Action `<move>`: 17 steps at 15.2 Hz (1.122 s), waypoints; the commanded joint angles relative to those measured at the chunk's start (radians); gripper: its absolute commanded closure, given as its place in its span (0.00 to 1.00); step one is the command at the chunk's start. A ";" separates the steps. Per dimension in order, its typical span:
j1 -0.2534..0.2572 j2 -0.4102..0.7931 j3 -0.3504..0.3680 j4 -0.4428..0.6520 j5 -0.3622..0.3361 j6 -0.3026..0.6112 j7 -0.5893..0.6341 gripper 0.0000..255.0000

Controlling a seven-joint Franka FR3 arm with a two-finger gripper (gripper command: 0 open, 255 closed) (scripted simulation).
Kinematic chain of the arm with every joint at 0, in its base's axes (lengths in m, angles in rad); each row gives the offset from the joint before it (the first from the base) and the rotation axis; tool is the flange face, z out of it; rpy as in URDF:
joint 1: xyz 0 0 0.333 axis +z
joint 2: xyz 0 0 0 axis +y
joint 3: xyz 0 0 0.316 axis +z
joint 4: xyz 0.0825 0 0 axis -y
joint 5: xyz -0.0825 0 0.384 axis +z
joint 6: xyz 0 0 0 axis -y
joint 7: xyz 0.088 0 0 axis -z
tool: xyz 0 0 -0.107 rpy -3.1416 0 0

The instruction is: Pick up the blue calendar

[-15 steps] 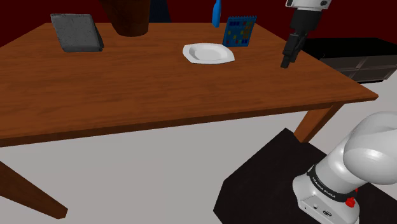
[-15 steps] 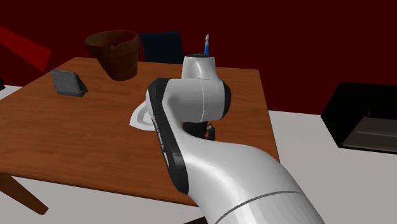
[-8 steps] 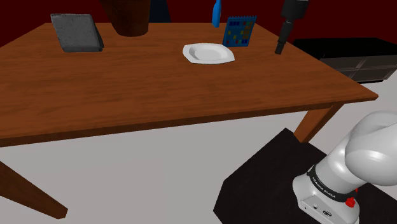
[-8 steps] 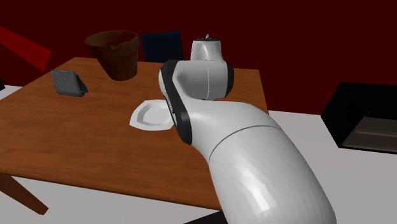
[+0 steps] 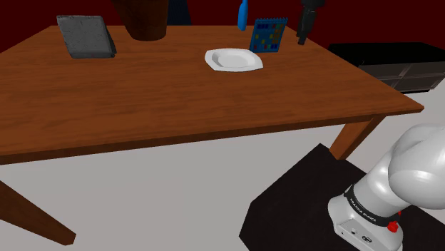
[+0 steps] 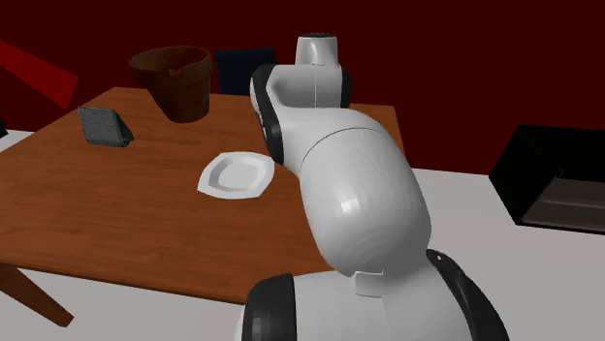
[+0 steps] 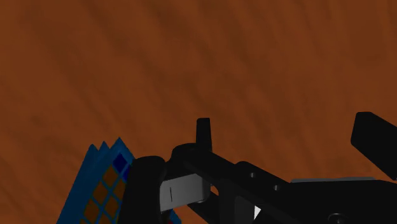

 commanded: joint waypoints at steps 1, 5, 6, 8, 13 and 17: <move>0.006 0.069 -0.018 0.085 0.016 0.001 -0.088 0.00; 0.003 0.215 -0.039 0.275 0.068 -0.011 -0.246 0.00; 0.000 0.253 -0.042 0.327 0.083 -0.018 -0.285 0.00; -0.013 0.332 -0.044 0.440 0.116 -0.038 -0.359 0.00; -0.050 0.483 -0.033 0.660 0.178 -0.081 -0.481 0.00; -0.037 0.454 -0.031 0.564 0.166 -0.012 -0.478 0.00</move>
